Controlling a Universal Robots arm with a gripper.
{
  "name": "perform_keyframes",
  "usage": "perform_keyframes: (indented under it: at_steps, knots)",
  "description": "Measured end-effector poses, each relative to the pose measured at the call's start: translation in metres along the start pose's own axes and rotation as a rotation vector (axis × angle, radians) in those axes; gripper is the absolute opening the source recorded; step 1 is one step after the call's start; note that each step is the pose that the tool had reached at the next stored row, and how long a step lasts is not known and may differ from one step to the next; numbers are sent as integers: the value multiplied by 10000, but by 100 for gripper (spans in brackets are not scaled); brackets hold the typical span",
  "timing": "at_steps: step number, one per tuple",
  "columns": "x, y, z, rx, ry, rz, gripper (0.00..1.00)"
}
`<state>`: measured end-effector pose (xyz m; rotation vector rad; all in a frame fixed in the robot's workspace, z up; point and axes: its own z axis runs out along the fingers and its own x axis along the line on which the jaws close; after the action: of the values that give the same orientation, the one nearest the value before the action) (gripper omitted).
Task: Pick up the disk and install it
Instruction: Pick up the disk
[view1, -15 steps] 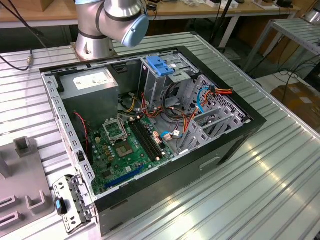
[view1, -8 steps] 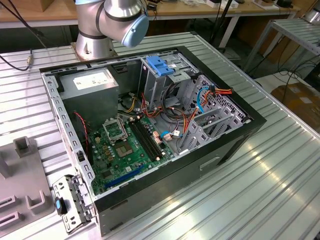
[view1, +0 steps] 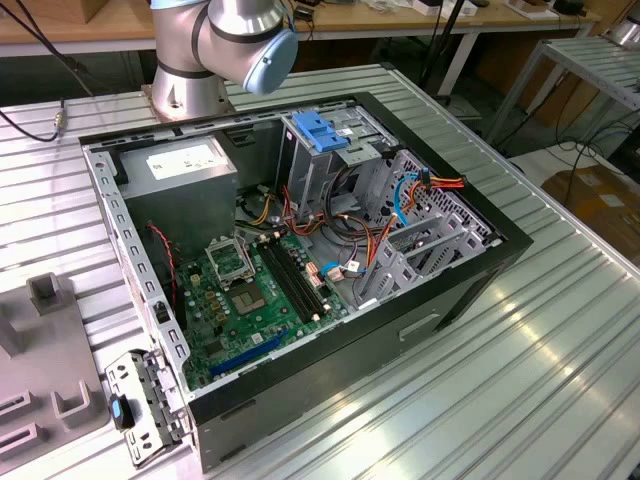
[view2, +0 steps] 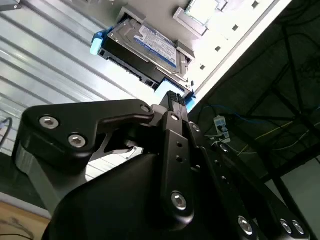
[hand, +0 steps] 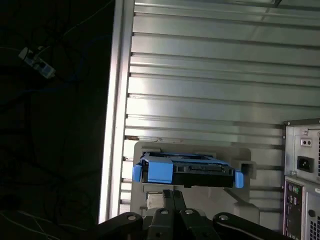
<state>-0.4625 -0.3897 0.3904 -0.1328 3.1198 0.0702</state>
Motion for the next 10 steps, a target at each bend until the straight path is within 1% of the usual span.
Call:
perform_keyframes:
  at_steps: [2,3,4,5,6,9,10]
  knots:
    - [0,0,0,-11,25,-562,11]
    - [0,0,1,-14,33,-741,11]
    - [0,0,2,-22,52,-1150,11]
    - [0,0,4,-28,63,-1422,11]
    - [0,0,7,-36,81,-1830,11]
    - [-2,-1,14,-54,124,-2766,11]
    - [-7,-2,16,-58,134,-2999,11]
